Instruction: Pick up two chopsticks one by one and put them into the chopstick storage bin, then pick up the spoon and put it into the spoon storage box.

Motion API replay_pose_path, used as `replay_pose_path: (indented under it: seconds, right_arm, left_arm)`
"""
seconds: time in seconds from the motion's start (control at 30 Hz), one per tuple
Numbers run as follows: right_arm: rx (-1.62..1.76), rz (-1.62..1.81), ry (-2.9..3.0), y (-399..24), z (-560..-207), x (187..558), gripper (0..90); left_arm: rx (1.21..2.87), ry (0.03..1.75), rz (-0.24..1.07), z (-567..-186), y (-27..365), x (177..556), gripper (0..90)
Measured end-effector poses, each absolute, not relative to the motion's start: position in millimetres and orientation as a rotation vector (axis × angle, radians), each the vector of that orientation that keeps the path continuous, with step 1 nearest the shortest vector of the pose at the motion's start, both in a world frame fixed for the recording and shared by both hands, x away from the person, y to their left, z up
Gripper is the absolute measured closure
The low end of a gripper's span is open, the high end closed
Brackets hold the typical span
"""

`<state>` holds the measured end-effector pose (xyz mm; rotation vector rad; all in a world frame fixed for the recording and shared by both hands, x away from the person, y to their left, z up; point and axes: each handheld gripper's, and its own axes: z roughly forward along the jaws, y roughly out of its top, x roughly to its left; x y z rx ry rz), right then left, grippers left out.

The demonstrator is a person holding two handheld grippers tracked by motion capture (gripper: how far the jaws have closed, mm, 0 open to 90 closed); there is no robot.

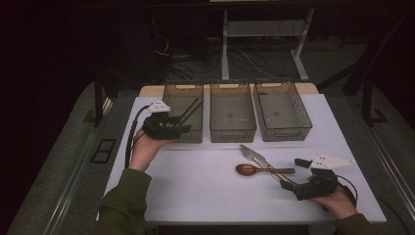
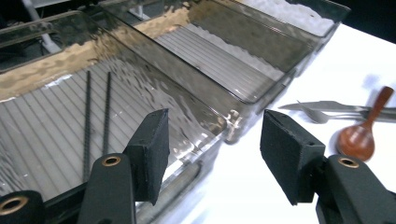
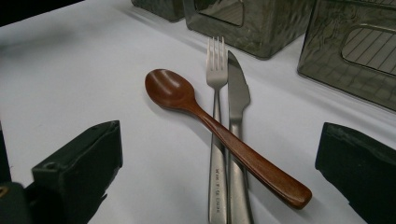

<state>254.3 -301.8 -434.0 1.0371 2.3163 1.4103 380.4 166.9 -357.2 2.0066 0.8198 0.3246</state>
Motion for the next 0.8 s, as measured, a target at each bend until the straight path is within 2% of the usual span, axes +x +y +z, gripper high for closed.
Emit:
replay_pose_path:
  seconds: [0.8]
  right_arm:
    - [1.038,1.412,2.309,-302,-434,255,0.2]
  left_arm:
    - [2.009,0.732,0.234,-396,160,321,34.3]
